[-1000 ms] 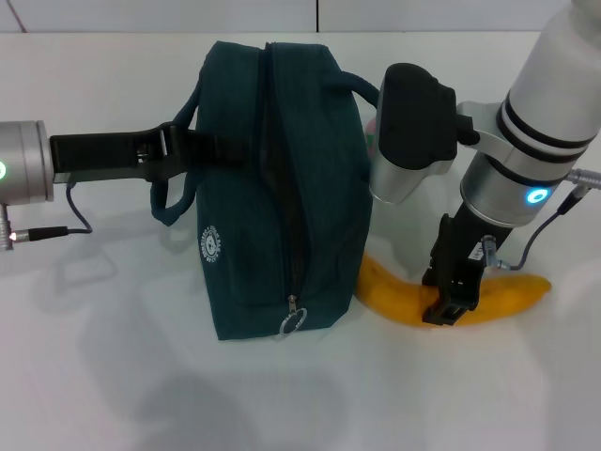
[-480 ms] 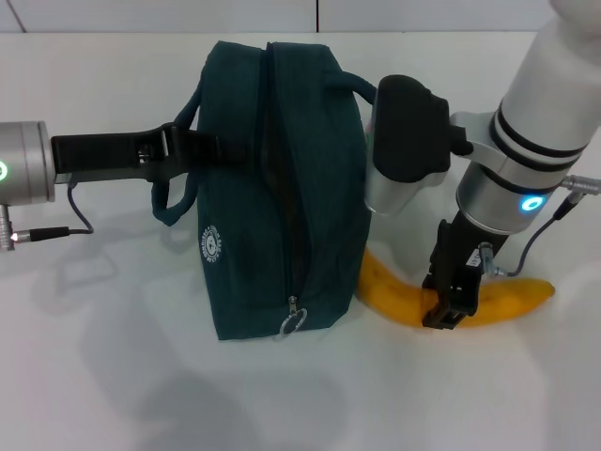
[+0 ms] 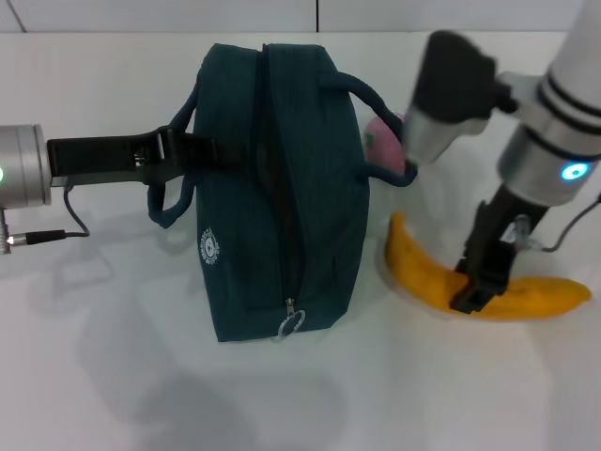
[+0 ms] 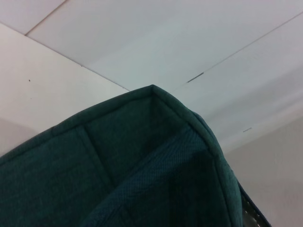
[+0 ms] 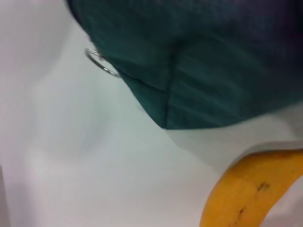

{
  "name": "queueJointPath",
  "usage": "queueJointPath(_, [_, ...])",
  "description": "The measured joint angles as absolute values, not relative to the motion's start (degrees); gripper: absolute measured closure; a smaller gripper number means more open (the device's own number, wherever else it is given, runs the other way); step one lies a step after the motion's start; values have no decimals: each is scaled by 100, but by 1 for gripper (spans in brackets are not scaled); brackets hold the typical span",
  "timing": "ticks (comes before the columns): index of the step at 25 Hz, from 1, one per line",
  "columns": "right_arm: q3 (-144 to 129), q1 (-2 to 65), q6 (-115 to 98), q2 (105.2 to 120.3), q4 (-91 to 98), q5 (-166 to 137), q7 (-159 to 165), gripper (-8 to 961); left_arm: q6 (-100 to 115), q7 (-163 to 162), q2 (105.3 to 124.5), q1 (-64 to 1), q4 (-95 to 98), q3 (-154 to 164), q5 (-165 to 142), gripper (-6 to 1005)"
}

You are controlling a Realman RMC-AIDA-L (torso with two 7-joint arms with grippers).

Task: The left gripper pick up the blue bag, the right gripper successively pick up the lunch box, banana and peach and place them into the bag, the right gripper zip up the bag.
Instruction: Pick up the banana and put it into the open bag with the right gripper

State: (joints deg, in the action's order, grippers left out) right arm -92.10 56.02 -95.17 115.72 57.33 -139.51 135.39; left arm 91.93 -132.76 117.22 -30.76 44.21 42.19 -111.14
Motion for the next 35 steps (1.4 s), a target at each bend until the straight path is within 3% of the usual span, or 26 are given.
queueJointPath(8, [-7486,5374,-9980,11467,5812,-14611,13530,541,9215,-13263,11714,-3074,4421,4218,-11038,963])
queueJointPath(13, [-6469,5169,-10005,11248,6139,-14666,13502,541,9225,-13262,11723,-3094,4421,4219,-11032,963])
queueJointPath(17, [-5866,5033,-10010,11194,6541,-14537,13484,541,9249,-13262,11724,-3075,4421,4234,-10976,963])
queueJointPath(24, [-5461,4754,-10017,11189,7093,-12956,13263,542,9428,-13265,11756,-3096,4421,4231,-10918,963])
queueJointPath(35, [-5327,4206,-9920,11395,7360,-10416,12106,543,9604,-13265,11762,-3058,4423,4255,-10400,963])
